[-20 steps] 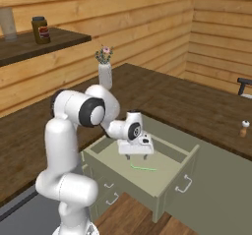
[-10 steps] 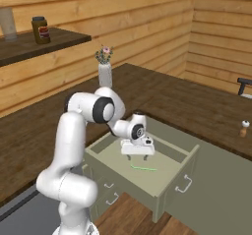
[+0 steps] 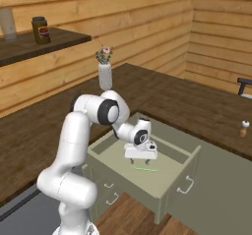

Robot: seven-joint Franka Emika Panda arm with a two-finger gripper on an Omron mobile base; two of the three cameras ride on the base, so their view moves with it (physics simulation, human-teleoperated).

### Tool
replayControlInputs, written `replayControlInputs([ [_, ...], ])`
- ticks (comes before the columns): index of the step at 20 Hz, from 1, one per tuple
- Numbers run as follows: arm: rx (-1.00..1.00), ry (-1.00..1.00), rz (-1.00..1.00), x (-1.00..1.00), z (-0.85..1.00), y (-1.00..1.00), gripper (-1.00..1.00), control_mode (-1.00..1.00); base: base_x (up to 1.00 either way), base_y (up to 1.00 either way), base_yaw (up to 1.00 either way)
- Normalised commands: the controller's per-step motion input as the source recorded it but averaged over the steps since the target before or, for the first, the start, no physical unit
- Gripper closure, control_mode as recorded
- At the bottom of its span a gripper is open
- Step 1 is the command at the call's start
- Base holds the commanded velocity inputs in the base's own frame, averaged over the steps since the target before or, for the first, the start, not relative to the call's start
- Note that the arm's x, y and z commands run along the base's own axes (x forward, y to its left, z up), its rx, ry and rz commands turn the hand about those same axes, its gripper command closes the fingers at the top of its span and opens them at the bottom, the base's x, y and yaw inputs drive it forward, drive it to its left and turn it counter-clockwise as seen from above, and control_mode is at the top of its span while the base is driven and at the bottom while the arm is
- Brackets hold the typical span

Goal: Take a straw from the drawer in front and place it inside the glass cup on the dining counter.

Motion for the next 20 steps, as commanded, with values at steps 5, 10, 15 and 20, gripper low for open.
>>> replayControlInputs([
  [5, 0.0, -0.14, 0.0, -0.44, -0.03, 0.05, -1.0, -1.0, 0.0, 0.0, 0.0],
  [10, 0.0, -0.14, 0.0, -0.31, 0.37, 0.35, -1.0, -1.0, 0.0, 0.0, 0.0],
  [15, 0.01, -0.11, 0.0, -0.03, 0.54, 0.28, -1.0, -1.0, 0.0, 0.0, 0.0],
  [20, 0.0, 0.0, 0.0, 0.0, 0.07, 0.04, -1.0, -1.0, 0.0, 0.0, 0.0],
])
